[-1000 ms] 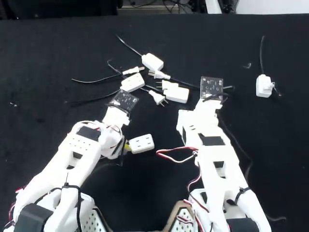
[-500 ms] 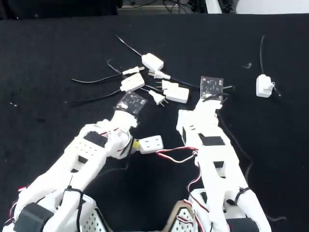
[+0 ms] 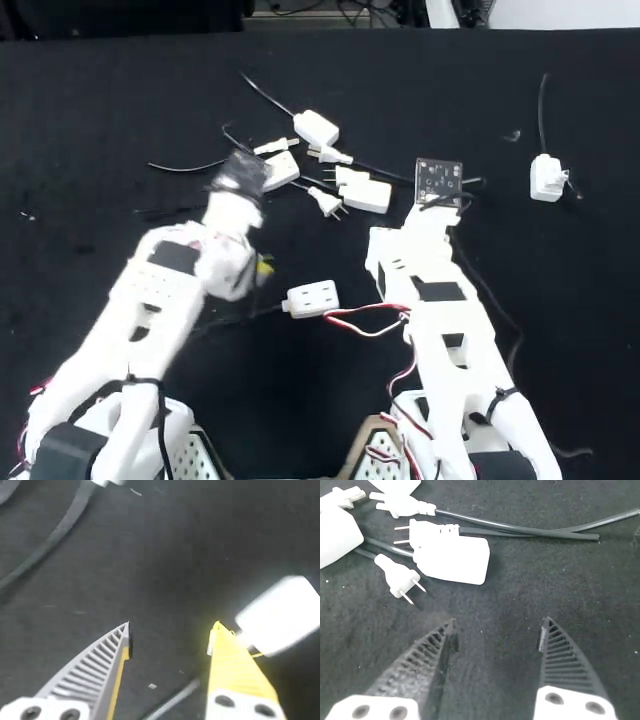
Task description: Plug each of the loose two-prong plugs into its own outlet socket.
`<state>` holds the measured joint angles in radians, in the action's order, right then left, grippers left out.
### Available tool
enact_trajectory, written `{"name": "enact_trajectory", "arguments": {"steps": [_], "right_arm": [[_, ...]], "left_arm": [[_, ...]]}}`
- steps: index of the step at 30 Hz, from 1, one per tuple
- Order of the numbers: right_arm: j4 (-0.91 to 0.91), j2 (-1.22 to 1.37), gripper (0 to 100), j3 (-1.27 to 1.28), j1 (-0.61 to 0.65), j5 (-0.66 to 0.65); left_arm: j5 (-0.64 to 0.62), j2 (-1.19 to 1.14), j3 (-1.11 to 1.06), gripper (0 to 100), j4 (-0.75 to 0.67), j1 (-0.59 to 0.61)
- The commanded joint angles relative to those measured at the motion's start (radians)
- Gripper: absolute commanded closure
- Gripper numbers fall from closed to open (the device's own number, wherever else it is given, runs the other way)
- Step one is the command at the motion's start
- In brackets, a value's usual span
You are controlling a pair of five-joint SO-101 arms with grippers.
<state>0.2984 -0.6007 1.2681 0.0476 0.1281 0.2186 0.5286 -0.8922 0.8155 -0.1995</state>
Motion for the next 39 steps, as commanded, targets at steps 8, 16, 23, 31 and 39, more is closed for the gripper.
{"name": "enact_trajectory", "arguments": {"steps": [8, 16, 23, 31, 39], "right_arm": [[-0.017, -0.035, 74.4, -0.033, -0.011, 0.003], [-0.017, -0.035, 74.4, -0.030, -0.011, 0.003], [-0.017, -0.035, 74.4, -0.030, -0.011, 0.003], [-0.018, -0.035, 74.4, -0.033, -0.005, 0.003], [-0.026, -0.028, 74.4, -0.035, 0.146, -0.100]], "left_arm": [[-0.259, -0.008, 0.087, 74, -0.284, 0.328], [-0.391, -0.342, 0.346, 74, -0.278, 0.381], [-0.511, -0.606, 0.527, 74, -0.262, 0.360], [-0.381, -0.620, 0.647, 75, 0.080, 0.280], [-0.267, -0.614, 0.619, 75, 0.388, 0.288]]}}
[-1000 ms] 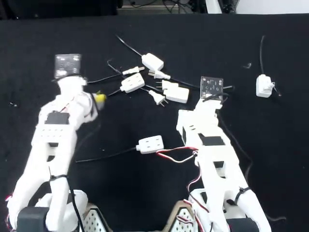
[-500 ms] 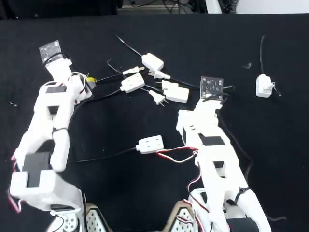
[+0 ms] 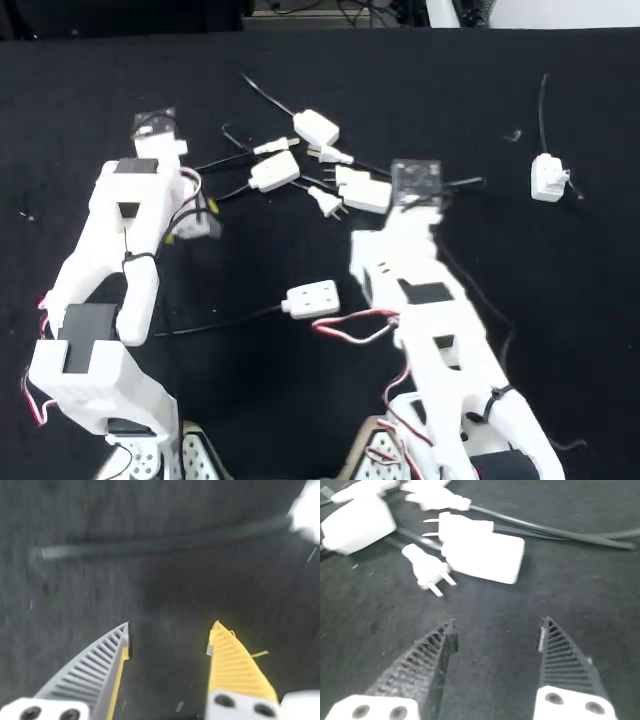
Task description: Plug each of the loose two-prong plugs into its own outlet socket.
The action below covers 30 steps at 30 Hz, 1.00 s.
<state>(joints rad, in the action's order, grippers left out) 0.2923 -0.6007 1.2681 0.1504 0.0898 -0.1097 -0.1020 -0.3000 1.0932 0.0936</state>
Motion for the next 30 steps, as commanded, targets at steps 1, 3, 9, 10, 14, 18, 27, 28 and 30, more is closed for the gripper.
{"name": "enact_trajectory", "arguments": {"steps": [1, 3, 9, 10, 14, 18, 27, 28, 30], "right_arm": [[-0.023, -0.028, 74.4, -0.039, 0.051, -0.080], [-0.028, -0.027, 74.4, -0.062, 0.057, -0.098], [0.087, 0.070, 74.4, -0.236, 0.078, -0.104], [0.101, 0.117, 74.4, -0.277, 0.083, -0.129], [0.110, 0.325, 74.4, -0.430, 0.083, -0.278], [0.106, 0.501, 74.4, -0.559, 0.077, -0.400], [0.114, 0.737, 74.6, -0.728, 0.075, -0.707], [0.114, 0.753, 75.4, -0.733, 0.075, -0.729], [0.114, 0.766, 79.2, -0.733, 0.081, -0.769]], "left_arm": [[0.063, 0.034, 0.007, 75, 0.115, 0.001], [0.061, 0.092, -0.061, 75, 0.098, 0.004], [-0.009, 0.308, -0.367, 75, -0.120, -0.039], [-0.018, 0.336, -0.420, 75, -0.170, -0.039], [-0.017, 0.413, -0.573, 75, -0.322, -0.030], [-0.018, 0.430, -0.607, 75, -0.364, -0.030], [-0.018, 0.430, -0.608, 75, -0.365, -0.030], [-0.018, 0.430, -0.608, 75, -0.365, -0.030], [-0.018, 0.430, -0.607, 75, -0.367, -0.030]]}}
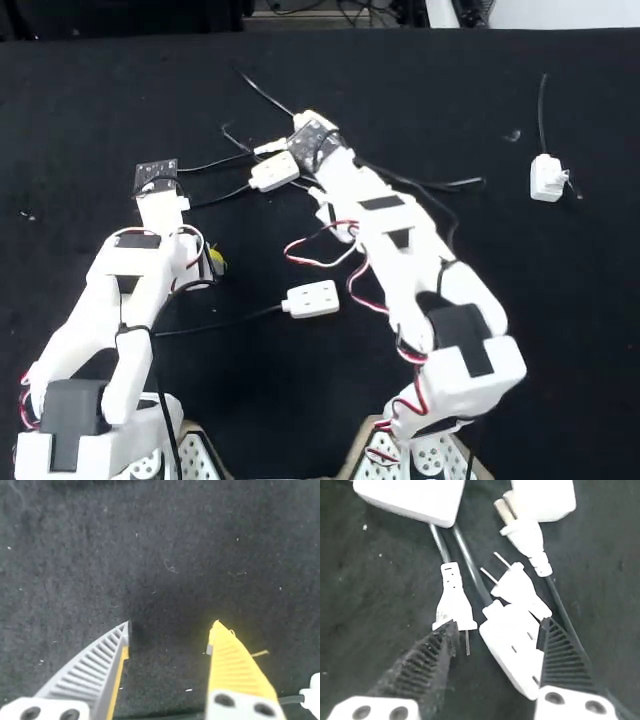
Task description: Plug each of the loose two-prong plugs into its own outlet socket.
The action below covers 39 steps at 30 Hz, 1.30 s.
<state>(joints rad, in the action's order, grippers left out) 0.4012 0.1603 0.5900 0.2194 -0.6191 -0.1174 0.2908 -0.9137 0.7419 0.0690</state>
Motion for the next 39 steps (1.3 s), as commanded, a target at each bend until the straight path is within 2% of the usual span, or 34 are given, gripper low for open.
{"name": "enact_trajectory", "arguments": {"steps": [1, 5, 14, 19, 23, 30, 35, 39], "right_arm": [[0.005, 0.012, 81.2, -0.054, 0.014, -0.075], [0.005, 0.016, 85.8, -0.051, 0.012, -0.089], [0.180, -0.065, 77.6, -0.091, 0.035, -0.009], [0.172, -0.018, 77.6, -0.096, 0.069, -0.012], [0.094, 0.064, 77.6, -0.119, 0.061, -0.012], [0.141, 0.087, 77.6, -0.162, 0.069, -0.012], [0.204, 0.087, 77.7, -0.163, 0.074, -0.086], [0.210, 0.087, 86.8, -0.163, 0.095, -0.133]], "left_arm": [[-0.011, 0.035, 0.008, 75, -0.015, -0.005], [-0.009, 0.035, 0.001, 75, -0.046, -0.007], [-0.005, 0.035, -0.018, 75, -0.083, -0.008], [-0.003, 0.035, -0.019, 75, -0.083, -0.007], [-0.003, 0.035, -0.019, 75, -0.081, -0.007], [-0.003, 0.035, -0.019, 75, -0.083, -0.008], [-0.003, 0.035, -0.018, 75, -0.083, -0.010], [-0.003, 0.035, -0.018, 75, -0.083, -0.008]]}}
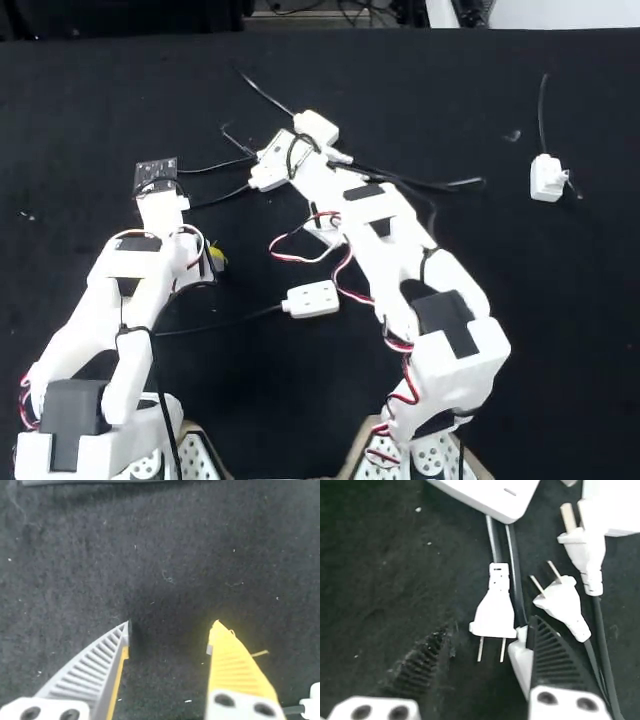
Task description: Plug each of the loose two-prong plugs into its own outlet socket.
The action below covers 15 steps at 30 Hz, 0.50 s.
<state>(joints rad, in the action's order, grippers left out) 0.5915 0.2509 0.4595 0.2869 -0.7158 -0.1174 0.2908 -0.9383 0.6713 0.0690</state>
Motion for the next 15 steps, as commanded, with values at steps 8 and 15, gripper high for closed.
{"name": "enact_trajectory", "arguments": {"steps": [8, 15], "right_arm": [[0.063, -0.015, 98.8, -0.033, 0.009, -0.037], [0.158, -0.252, 98.8, 0.041, -0.127, 0.041]], "left_arm": [[-0.003, 0.035, 0.007, 75, -0.014, -0.007], [-0.002, 0.035, 0.008, 75, -0.014, -0.007]]}}
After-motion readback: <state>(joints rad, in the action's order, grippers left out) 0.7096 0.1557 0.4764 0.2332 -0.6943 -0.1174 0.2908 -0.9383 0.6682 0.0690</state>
